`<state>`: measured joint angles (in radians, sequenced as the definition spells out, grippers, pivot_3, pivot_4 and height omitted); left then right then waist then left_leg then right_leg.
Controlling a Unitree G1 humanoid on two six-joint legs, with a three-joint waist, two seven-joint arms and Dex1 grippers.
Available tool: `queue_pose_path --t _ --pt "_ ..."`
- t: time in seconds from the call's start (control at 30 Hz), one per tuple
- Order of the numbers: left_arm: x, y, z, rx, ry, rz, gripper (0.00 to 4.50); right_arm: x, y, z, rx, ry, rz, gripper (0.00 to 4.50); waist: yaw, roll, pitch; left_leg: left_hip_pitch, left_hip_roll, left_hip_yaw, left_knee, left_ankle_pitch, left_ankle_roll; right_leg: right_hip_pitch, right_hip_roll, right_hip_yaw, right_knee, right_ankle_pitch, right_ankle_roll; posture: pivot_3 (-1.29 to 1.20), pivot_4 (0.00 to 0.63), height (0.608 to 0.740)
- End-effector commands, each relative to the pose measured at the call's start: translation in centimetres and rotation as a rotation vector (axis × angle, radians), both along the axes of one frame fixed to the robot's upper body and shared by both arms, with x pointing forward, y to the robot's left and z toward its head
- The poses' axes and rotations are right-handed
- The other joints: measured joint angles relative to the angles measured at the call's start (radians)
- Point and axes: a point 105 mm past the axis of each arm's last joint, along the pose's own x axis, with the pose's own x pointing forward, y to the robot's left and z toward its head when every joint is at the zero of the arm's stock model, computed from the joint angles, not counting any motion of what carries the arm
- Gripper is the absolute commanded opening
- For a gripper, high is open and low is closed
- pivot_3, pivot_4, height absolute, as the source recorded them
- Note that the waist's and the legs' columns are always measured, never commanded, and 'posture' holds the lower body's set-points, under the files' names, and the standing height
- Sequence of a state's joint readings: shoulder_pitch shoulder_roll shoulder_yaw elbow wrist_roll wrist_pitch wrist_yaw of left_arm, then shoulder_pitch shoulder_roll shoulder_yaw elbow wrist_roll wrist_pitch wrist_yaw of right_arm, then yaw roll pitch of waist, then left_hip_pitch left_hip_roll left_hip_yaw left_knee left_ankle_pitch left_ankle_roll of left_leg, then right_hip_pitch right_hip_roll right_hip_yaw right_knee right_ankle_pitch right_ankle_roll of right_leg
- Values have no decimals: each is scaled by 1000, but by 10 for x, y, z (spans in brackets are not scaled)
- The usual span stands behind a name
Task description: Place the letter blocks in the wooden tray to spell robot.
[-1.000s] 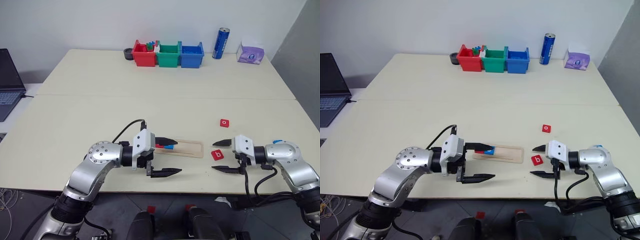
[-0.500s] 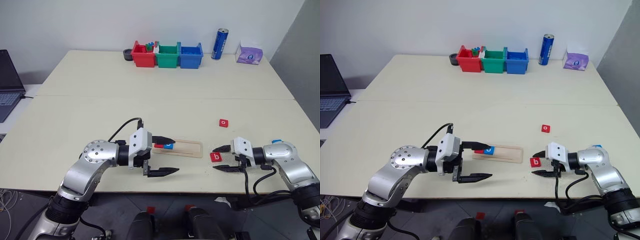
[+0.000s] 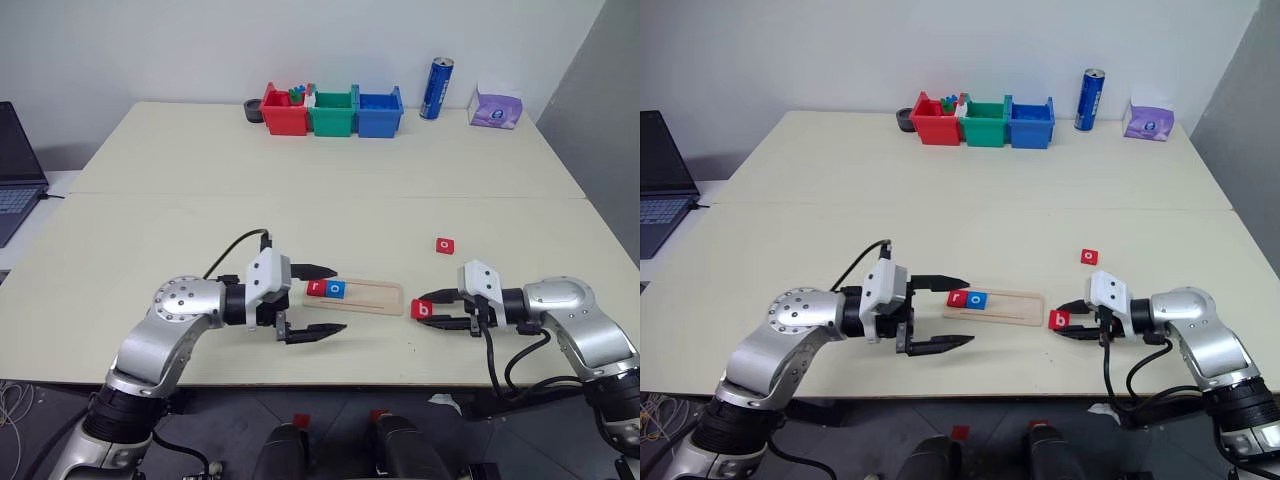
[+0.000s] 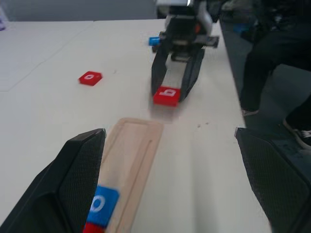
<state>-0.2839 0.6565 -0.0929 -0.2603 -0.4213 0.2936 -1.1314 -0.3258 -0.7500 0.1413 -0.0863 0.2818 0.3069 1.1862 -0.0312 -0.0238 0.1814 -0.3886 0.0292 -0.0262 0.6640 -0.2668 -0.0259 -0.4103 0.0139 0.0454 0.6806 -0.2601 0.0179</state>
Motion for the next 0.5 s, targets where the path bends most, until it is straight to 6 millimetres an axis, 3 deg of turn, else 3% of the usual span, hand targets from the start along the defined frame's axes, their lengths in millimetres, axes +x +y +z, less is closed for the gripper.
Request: queue_pose_path --t 0.03,0.5 --pt "3 7 9 -14 -56 17 4500 -1 18 16 43 -27 11 1462 2 0 0 0 0 0 0 0 0 0 0 0 0 0 0 0 150 740" --pt "10 18 16 -24 -87 75 4500 6 63 48 109 -38 44 1462 2 0 0 -1 0 0 0 0 0 0 0 -1 0 0 0 0 150 740"
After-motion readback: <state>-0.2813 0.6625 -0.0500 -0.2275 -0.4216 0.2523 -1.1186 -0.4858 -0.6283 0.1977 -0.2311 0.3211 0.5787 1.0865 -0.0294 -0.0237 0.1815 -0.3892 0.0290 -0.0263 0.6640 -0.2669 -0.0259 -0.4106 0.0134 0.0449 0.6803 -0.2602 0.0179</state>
